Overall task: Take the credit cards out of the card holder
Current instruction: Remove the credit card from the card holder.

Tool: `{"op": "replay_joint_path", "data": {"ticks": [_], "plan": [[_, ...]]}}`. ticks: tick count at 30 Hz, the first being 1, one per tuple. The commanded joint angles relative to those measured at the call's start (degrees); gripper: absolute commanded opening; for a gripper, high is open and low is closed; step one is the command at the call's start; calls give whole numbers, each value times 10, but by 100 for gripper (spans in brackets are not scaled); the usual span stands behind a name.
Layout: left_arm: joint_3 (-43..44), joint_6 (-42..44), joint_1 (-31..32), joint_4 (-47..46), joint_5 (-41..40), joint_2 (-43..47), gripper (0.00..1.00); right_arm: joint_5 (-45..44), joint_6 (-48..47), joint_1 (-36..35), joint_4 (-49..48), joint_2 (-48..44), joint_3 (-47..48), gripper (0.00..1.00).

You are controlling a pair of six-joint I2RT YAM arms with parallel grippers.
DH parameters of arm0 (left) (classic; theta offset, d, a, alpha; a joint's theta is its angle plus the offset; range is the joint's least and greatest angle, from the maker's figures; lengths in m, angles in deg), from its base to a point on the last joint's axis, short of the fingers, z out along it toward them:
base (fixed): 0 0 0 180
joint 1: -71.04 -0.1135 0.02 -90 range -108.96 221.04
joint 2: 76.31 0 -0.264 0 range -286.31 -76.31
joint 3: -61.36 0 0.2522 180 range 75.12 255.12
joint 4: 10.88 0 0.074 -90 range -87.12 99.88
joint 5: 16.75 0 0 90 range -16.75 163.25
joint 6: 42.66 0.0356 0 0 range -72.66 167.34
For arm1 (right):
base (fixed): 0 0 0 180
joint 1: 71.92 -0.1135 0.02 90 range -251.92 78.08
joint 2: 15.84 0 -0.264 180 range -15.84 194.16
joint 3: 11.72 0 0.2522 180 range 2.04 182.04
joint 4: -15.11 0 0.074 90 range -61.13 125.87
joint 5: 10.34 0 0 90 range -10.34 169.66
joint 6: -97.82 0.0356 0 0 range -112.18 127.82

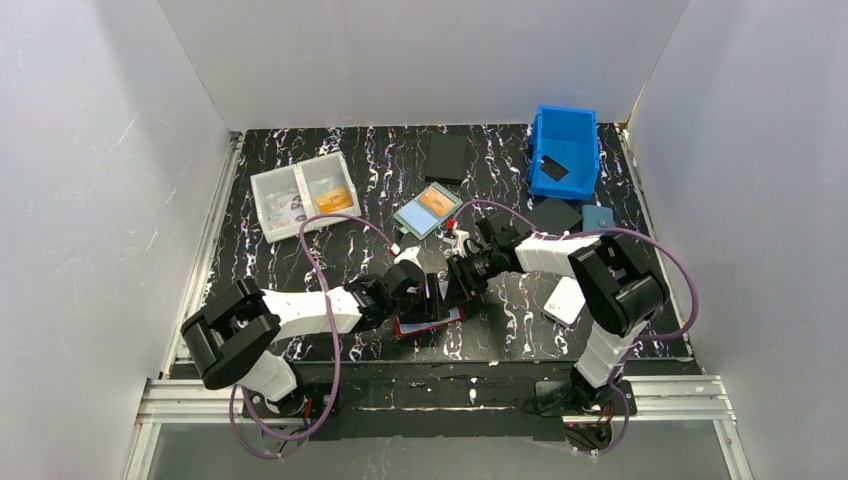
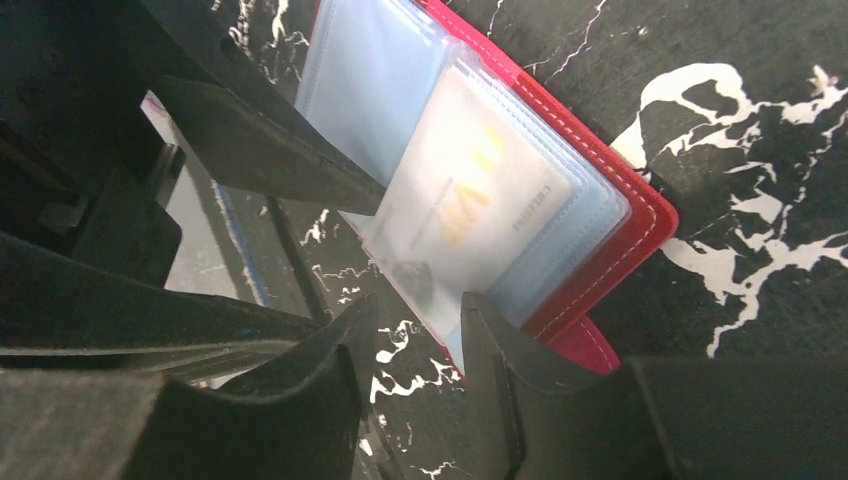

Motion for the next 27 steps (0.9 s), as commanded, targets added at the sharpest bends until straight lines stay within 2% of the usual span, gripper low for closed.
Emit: {"op": "replay_joint_path", "data": {"ticks": [1,8,18,27], "plan": [[-5,7,3,9,15,-26,58,81,56,8,-61,24,-8,45],[-18,-21,1,9,1,-30,57,114,102,27,-109,33,-23,46],[-77,-86,-8,1,-55,24,57,2,42,31,-41,-7,-7,47],[-98,-86,-11,-5,-64,56,55,-26,19,31,-22,-16,-1,48]]}}
